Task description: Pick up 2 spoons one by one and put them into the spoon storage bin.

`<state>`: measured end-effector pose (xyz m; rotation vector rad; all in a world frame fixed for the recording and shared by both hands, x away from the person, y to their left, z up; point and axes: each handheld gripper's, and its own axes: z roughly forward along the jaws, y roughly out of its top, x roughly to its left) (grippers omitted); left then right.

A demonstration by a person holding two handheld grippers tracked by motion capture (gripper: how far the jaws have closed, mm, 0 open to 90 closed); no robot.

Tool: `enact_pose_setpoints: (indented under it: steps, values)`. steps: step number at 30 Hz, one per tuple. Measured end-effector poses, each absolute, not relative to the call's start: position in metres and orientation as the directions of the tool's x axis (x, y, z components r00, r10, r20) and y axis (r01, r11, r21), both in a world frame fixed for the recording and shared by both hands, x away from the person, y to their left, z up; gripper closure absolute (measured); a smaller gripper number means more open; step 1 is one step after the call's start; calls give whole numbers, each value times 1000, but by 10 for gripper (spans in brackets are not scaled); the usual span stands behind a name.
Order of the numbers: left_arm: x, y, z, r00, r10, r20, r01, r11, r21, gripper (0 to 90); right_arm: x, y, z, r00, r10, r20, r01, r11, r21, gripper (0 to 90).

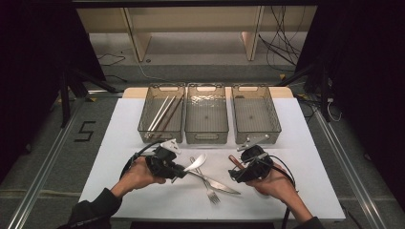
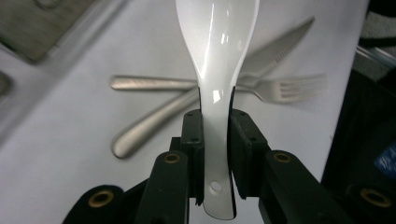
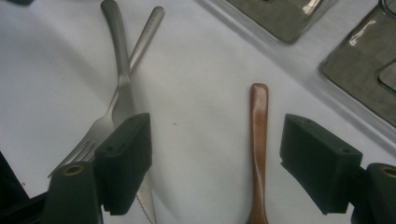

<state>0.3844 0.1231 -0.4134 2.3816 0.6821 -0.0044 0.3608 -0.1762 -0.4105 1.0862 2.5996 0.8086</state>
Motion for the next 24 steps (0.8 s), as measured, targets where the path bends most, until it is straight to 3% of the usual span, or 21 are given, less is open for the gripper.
enact_pose_setpoints:
  steps: [24]
  values:
    - [442, 117, -386, 791, 591, -156, 527, -530, 664, 765, 359, -188, -408, -692, 722, 19, 599, 559, 574, 260]
